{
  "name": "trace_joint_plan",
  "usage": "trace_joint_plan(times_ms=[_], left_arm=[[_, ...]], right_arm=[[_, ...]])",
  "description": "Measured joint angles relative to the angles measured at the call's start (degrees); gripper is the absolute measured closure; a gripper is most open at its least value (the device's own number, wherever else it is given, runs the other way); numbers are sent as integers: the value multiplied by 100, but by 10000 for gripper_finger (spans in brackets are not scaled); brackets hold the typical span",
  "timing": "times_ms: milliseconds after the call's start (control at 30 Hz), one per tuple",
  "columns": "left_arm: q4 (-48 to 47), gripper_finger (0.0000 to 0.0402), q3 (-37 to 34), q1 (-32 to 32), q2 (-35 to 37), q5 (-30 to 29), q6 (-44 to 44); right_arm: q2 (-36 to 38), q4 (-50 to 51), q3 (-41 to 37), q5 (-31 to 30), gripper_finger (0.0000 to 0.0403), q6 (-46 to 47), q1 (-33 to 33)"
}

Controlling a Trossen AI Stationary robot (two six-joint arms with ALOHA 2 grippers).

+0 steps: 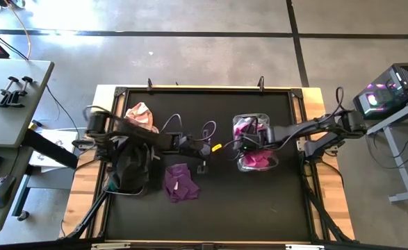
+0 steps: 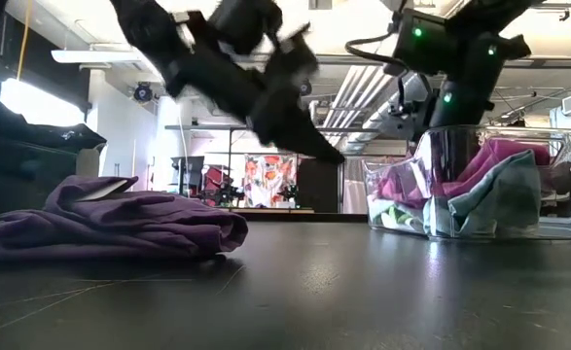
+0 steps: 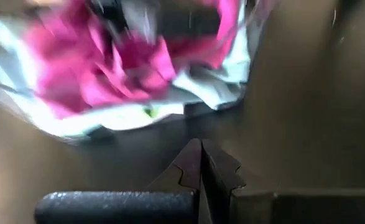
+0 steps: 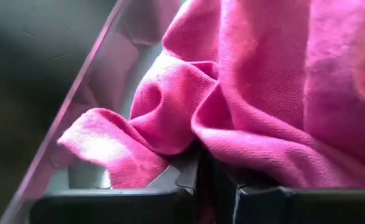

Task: Sort towels by color in basket
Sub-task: Put the pink towel into the right transparent bin, then put the violet towel into the left transparent bin

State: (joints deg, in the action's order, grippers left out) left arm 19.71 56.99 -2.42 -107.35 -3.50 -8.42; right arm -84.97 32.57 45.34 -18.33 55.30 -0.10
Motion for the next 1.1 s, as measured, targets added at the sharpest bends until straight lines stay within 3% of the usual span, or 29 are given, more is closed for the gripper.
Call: trace_joint_plan(times_ms=[133,333,433,567,667,767,933,1100], left_arm=[[-813,401,11,-371,782,-802,-451],[-2289,401,7,-922,1654,-1346,-493],[-3323,401,-2,-1171,1933,-1719,-249],[-4403,401,-257,-1565,2334,-2789,400],[-4793,401,-601,-1867,2754,-3419,891],[-4994,401,-945,-2117,3244,-3630,1240],[-5182,401,-1394,-2379,4059,-3779,1761],[-6123,402,-1421,-2669,4734,-3825,2610]], right_arm=[[23,-39,-37,-118,387,-178,2],[337,821,785,-750,387,-434,261],[470,1113,1203,-1002,387,-518,478],[506,948,1549,-1617,387,-890,913],[507,-78,1549,-1764,387,-1581,1223],[402,-1613,1391,-1541,386,-2691,1414],[-360,-4159,1268,-402,375,-4458,1517],[-1544,-6354,1268,529,341,-5050,1449]])
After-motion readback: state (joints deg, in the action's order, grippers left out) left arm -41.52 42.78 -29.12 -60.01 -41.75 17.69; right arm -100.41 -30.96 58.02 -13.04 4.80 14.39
